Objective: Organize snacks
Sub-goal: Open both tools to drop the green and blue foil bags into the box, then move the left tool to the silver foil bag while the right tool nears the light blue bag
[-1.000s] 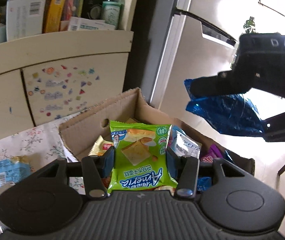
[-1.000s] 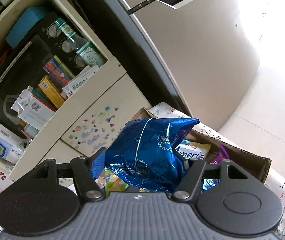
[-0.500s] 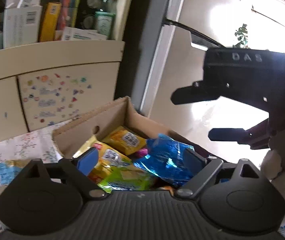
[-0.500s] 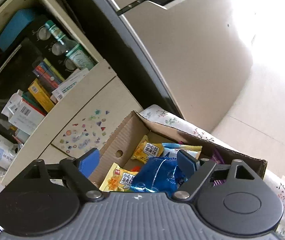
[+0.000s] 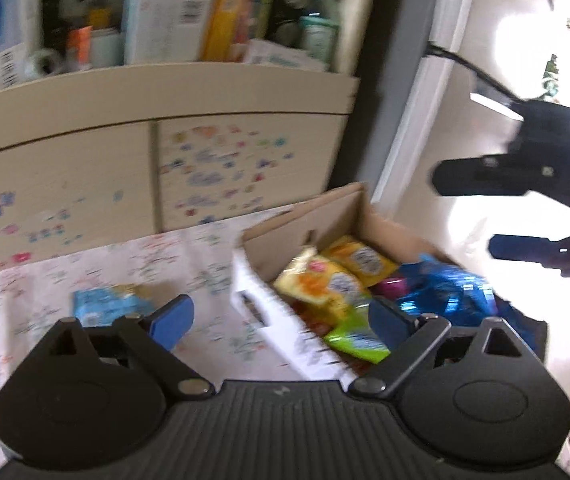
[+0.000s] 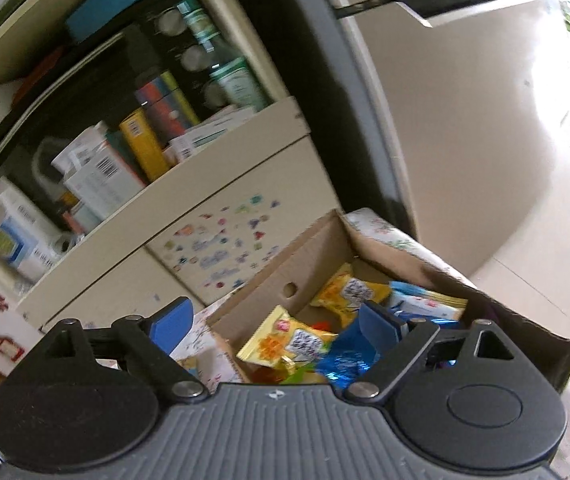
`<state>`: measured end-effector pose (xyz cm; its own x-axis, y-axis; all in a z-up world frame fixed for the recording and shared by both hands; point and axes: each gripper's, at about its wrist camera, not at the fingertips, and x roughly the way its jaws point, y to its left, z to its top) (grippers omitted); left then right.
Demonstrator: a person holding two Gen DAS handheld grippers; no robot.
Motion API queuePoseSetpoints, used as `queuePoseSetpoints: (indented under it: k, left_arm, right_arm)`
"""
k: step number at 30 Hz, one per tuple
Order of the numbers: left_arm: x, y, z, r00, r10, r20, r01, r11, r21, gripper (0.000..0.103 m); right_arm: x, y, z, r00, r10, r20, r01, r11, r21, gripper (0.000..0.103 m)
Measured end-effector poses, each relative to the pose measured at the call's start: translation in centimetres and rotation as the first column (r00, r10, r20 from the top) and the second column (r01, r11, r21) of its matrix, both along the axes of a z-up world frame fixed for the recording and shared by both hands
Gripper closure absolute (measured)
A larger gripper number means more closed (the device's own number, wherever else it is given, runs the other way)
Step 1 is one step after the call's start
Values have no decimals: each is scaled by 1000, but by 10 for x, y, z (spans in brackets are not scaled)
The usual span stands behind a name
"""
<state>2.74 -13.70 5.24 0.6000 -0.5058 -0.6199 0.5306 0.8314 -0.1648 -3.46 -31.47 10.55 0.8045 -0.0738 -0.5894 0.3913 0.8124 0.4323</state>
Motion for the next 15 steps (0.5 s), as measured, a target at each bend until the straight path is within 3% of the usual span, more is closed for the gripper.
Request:
queuePoseSetpoints:
  k: [11,15]
  left_arm:
    - [37,60,-15,975,222,-31,-217,969,116,9]
    - [48,74,-31,954,287,-88,-273,952,140,9]
  right_arm:
    - [23,39,-11,987,157,-44,-157,988,-1,6]
    - [29,52,-17,979,194,-70,-195,981,-3,6]
